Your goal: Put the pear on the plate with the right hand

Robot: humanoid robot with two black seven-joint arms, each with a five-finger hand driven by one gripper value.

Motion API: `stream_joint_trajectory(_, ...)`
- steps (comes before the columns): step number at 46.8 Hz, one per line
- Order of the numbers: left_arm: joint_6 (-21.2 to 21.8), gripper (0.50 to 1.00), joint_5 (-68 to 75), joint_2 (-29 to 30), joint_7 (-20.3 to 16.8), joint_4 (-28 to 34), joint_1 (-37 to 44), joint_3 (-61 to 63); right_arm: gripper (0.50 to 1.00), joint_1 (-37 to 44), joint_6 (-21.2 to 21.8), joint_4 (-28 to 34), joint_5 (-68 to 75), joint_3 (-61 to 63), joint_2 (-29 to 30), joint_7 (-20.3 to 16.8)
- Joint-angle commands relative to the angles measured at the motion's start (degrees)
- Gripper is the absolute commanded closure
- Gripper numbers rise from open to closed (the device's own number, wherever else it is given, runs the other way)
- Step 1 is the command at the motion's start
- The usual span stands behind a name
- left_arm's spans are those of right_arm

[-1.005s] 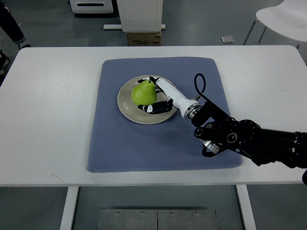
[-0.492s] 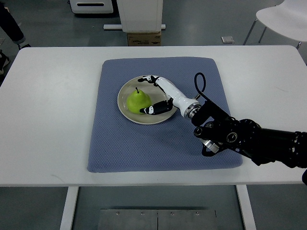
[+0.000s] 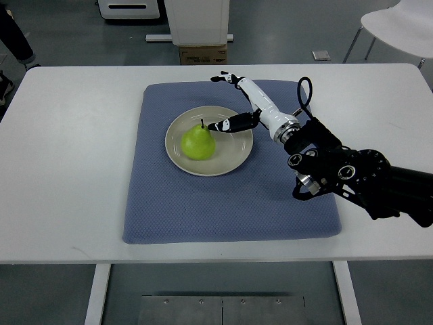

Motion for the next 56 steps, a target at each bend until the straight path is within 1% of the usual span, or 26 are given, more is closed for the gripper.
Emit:
stream_joint_trajectory(1, 0.0, 0.500, 0.0, 0.0, 0.0, 0.0, 0.0, 0.0, 0.500, 0.0, 0.0, 1.2, 0.1, 0.8, -2.3, 0.0)
stream_joint_trajectory(8, 0.0, 0.500, 0.0, 0.0, 0.0, 0.0, 0.1, 0.0, 0.500, 0.0, 0.0, 1.3, 0.1, 1.2, -4.1, -0.3)
stream_joint_trajectory(15, 0.0, 0.500, 0.0, 0.0, 0.0, 0.0, 0.1, 0.0, 0.500, -1.3, -0.1, 1.0, 0.1, 5.1, -5.8, -0.4)
stream_joint_trajectory(23, 0.0, 0.500, 0.0, 0.0, 0.0, 0.0, 0.0, 0.0, 0.500, -7.3, -0.2, 0.3, 0.1, 12.7, -6.3, 0.1)
stream_joint_trajectory(29, 0.0, 0.500, 0.0, 0.0, 0.0, 0.0, 0.0, 0.0, 0.500, -10.9, -0.2, 0.0, 0.1, 15.6, -7.4, 0.3)
stream_joint_trajectory(35, 0.0, 0.500, 0.0, 0.0, 0.0, 0.0, 0.0, 0.0, 0.500, -12.5, -0.2, 0.0, 0.1, 16.3, -7.7, 1.6)
stream_joint_trajectory(42, 0.0, 0.500, 0.0, 0.0, 0.0, 0.0, 0.0, 0.0, 0.500, -13.5, -0.1, -0.3, 0.4, 17.0, -9.6, 6.2)
stream_joint_trajectory(49, 0.0, 0.500, 0.0, 0.0, 0.0, 0.0, 0.0, 0.0, 0.500, -15.9, -0.1, -0.7, 6.8, 23.6, -9.5, 5.9)
stream_joint_trajectory(53, 0.0, 0.500, 0.0, 0.0, 0.0, 0.0, 0.0, 0.0, 0.500, -16.7, 1.1, -2.1, 12.0, 27.3, -9.2, 5.4)
stream_joint_trajectory(56, 0.0, 0.500, 0.0, 0.0, 0.0, 0.0, 0.0, 0.0, 0.500, -16.7, 3.9, -2.9, 15.0, 28.6, -9.0, 5.4)
